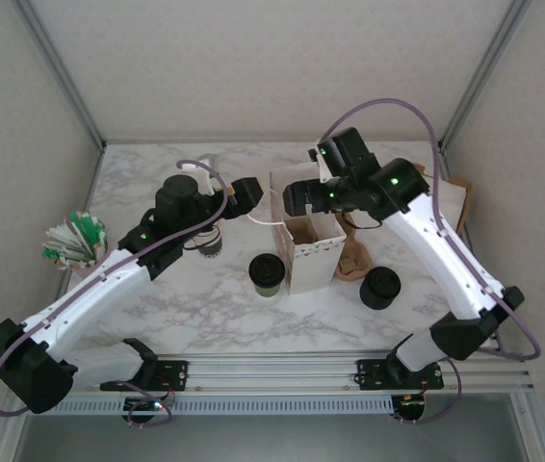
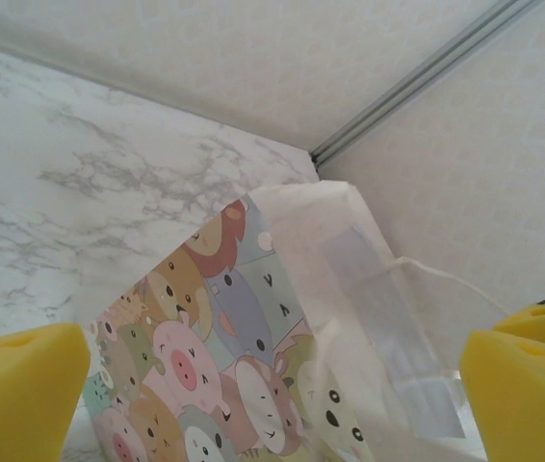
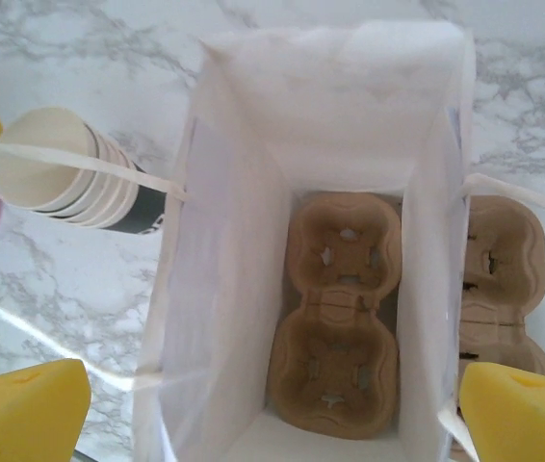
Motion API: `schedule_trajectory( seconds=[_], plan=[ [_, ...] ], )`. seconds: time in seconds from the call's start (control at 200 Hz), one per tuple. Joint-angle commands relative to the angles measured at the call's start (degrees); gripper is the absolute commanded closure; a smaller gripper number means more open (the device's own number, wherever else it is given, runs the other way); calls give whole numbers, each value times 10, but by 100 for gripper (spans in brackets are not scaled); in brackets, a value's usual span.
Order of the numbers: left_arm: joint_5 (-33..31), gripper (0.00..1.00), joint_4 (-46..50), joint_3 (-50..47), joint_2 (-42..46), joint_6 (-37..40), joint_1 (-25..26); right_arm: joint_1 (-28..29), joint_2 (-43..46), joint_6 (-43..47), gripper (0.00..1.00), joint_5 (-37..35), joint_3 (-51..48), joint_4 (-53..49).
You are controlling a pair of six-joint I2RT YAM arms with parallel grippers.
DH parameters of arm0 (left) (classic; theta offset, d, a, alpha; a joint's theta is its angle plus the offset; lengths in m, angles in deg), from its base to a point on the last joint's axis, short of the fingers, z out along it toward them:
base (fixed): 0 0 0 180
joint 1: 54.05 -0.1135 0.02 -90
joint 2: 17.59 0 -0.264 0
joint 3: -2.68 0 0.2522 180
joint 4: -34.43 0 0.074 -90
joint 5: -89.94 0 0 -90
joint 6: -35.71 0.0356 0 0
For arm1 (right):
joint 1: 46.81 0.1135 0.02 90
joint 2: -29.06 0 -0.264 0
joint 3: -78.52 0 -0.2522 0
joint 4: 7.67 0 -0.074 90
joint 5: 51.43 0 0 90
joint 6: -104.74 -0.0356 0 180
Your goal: Pack the takeout coffee
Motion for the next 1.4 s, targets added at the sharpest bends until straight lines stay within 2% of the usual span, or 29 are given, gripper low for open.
schedule_trajectory(
  seconds=[0.0,0.215,0.381,0.621,0.771,0.986,1.392],
  plan=[
    [-1,0,13,23,31,13,4,-3,46,11,1,10,-23,18],
    [-29,0,33,19,92,36,4,-3,146,12,1,33,-110,42],
    [-69,0,23,-37,155,47,4,-3,237,8,2,41,-217,65],
    [-93,0,3,-122,227,22,4,-2,363,-18,3,35,-371,85],
    [-93,0,-7,-153,237,8,4,-3,415,-40,2,25,-450,100],
    [-86,0,-20,-170,235,-2,4,-3,397,-46,2,-34,-514,133],
    [-72,0,-22,-174,228,-6,4,-14,318,-69,5,-106,-526,223]
  ],
)
